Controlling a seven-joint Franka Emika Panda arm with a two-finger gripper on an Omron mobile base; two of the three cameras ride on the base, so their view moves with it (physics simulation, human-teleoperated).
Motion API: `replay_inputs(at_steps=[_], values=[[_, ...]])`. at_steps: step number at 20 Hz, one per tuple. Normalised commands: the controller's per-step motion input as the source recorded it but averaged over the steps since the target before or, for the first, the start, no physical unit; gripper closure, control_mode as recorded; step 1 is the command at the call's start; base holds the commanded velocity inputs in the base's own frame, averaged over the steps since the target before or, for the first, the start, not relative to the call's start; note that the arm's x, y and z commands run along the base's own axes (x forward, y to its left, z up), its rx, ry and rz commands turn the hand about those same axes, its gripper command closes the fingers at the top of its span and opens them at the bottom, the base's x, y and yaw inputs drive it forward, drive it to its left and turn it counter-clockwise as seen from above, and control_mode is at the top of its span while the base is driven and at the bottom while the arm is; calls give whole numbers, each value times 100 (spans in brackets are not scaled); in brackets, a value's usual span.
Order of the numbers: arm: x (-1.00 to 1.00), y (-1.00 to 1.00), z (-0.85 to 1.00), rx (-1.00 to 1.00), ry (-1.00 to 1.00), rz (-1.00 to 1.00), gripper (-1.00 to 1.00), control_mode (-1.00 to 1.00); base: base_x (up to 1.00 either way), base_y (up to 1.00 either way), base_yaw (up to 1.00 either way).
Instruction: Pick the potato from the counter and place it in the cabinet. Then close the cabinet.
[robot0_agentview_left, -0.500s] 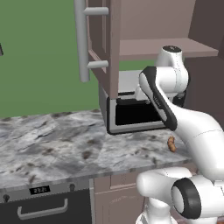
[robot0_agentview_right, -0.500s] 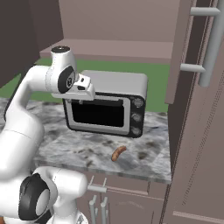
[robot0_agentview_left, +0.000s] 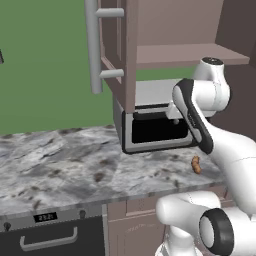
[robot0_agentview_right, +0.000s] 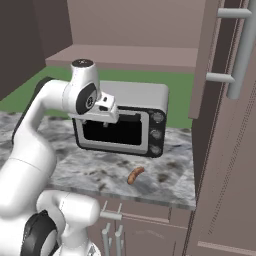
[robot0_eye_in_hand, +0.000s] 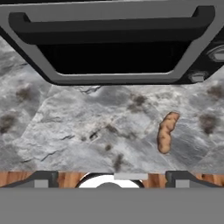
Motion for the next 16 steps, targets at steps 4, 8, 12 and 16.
replay_inputs(at_steps=[4, 8, 12, 16], values=[[-21, -47, -29, 4, 0, -4, -100, -100, 0, 0, 0], [-16, -47, -48, 4, 0, -7, -100, -100, 0, 0, 0], [-5, -42, -58, 3, 0, -7, -100, -100, 0, 0, 0], [0, -35, -67, 0, 0, -6, -100, -100, 0, 0, 0]])
